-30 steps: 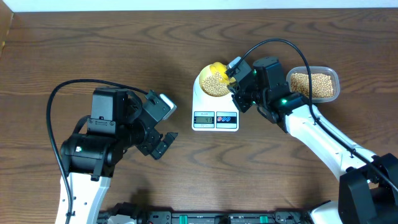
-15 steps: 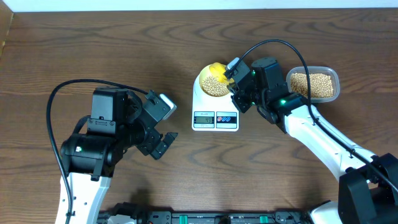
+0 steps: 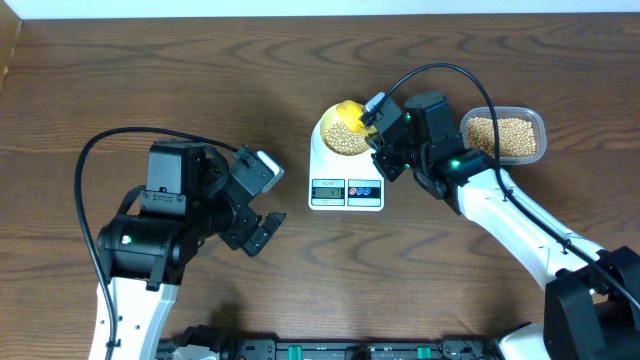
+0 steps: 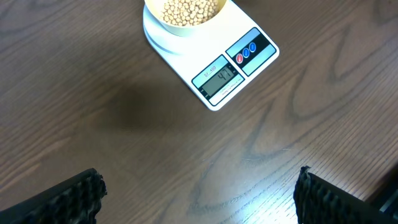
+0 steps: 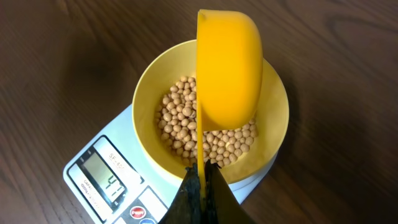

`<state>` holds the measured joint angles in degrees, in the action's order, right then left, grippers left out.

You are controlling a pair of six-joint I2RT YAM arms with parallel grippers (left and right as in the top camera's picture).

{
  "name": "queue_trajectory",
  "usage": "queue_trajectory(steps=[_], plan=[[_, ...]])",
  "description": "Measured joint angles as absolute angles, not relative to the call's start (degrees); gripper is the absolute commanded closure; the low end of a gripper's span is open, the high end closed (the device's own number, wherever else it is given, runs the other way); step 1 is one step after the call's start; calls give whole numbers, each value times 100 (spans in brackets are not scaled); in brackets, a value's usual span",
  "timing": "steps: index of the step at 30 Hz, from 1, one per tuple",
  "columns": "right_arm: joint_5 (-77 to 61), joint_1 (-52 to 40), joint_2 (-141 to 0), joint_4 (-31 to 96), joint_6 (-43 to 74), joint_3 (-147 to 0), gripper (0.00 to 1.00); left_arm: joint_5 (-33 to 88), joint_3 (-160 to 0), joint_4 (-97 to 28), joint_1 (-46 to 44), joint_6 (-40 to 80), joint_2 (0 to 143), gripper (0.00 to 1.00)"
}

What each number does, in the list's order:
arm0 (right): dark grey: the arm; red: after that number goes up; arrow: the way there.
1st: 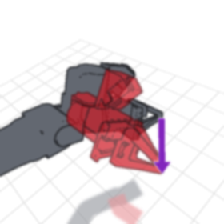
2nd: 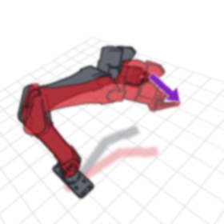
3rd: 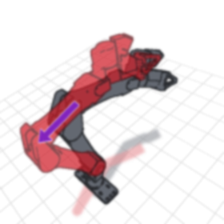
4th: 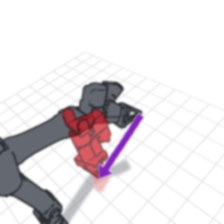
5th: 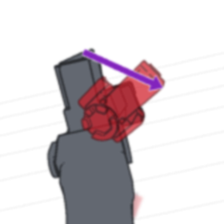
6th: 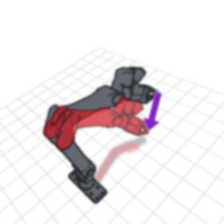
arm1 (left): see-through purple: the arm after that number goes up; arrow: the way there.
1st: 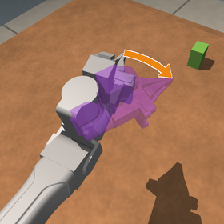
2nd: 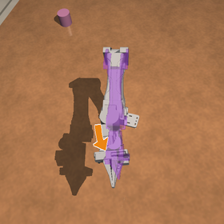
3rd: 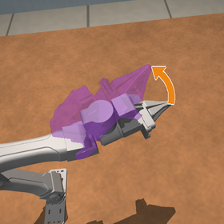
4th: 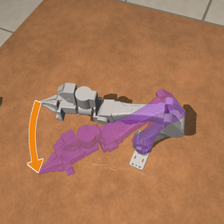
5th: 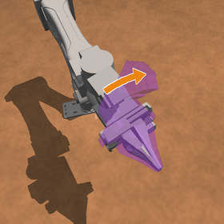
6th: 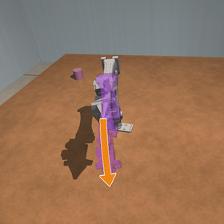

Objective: Scoop item into bowl and weigh 50g on scale
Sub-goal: 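Tilt the yellow scoop with the right gripper to pour soybeans into bowl, then return the scoop to the soybean tub and dip it in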

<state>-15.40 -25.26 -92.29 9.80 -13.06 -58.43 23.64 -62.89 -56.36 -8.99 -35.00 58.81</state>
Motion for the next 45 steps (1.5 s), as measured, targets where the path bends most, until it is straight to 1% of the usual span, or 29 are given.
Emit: queue_trajectory(steps=[6,10,14,18,22,26,30,34,39,45], plan=[[-1535,-2497,-9183,746,-1306,-5843,99,2364,-6289,-5636,-899,-3498,5881,1],[-1413,-2298,-8895,749,-1304,-5843,99,2364,-6289,-5636,-899,-3498,5881,1],[-1013,-1691,-8217,899,-1273,-5843,99,2364,-6289,-5634,-899,-3498,5881,1],[-596,-934,-7741,1662,-1256,-5850,99,2364,-6289,-5638,-899,-3500,5881,1],[-316,-95,-7662,2585,-1251,-5852,99,2364,-6289,-5629,-899,-3500,5881,1],[-204,429,-7695,2987,-1251,-5848,99,2364,-6289,-5636,-899,-3498,5881,1],[-169,569,-7905,3048,-1251,-5848,99,2364,-6289,-5636,-899,-3500,5881,1],[-169,582,-8532,3052,-1247,-5848,99,2364,-6289,-5636,-899,-3500,5881,1],[-183,582,-9126,2932,-884,-5848,99,2364,-6289,-5636,-899,-3500,5881,1],[-504,587,-9220,2886,-622,-5848,99,2364,-6289,-5636,-899,-3498,5881,1]])
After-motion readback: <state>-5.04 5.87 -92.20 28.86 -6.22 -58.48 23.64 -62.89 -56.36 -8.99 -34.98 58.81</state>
